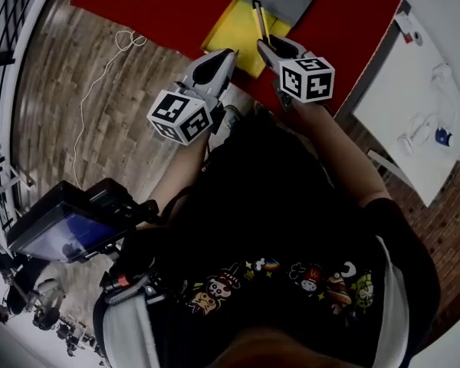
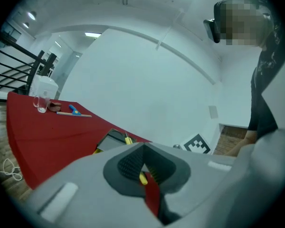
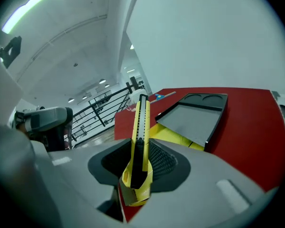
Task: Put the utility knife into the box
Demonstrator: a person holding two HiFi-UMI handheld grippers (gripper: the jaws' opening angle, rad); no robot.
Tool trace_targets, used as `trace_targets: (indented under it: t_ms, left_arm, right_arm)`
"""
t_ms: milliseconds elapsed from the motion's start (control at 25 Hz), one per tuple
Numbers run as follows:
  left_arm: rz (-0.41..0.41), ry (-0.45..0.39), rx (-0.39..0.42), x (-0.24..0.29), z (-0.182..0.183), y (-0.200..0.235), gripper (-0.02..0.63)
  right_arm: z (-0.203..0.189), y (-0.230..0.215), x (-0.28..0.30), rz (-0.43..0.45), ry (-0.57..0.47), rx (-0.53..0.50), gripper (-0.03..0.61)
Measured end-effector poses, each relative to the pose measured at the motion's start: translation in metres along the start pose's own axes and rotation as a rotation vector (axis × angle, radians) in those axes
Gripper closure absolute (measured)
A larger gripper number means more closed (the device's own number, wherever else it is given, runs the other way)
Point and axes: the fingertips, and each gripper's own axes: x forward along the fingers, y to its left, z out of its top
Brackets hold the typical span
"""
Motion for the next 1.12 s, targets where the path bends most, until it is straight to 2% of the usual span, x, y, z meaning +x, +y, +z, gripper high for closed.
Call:
trace_targets:
  t_ms: [160,440,640,760,840,1000,1120]
  left_arm:
    - [0.049,0.050,0.002,0.015,-0.020,0.029,0.612]
    - [0.103,0.134,-0.023,0.036,-0.056,0.054,0.612]
    - [0.198,0.249,-0.023,0.051,-0.084,0.085,0.612]
    - [0.248,0.317,-0.013,0.054,-0.099,0.094,0.612]
    - [0.255,0.349,-0.014,0.056,-0.105,0.097,0.612]
    - [0.252,0.365,-0.013,0.056,-0.107,0.098,0.612]
    - [0.256,0.353,-0.013,0.055,-0.103,0.100,0.612]
  right_arm:
    - [-0.016,-0.019,0.028,-0.037,0.088,-0.018,0.439]
    - [-0.031,-0.034,0.059,-0.113,0.252,-0.104,0.439]
    - [-0.042,-0.040,0.085,-0.156,0.390,-0.157,0.439]
    - [-0.054,-0.037,0.087,-0.175,0.484,-0.136,0.439]
    - [-0.052,-0.040,0.095,-0.190,0.494,-0.155,0.439]
    - [-0.056,-0.046,0.110,-0.216,0.552,-0.185,0.439]
    - [-0.064,-0.049,0.114,-0.228,0.620,-0.162,0.438]
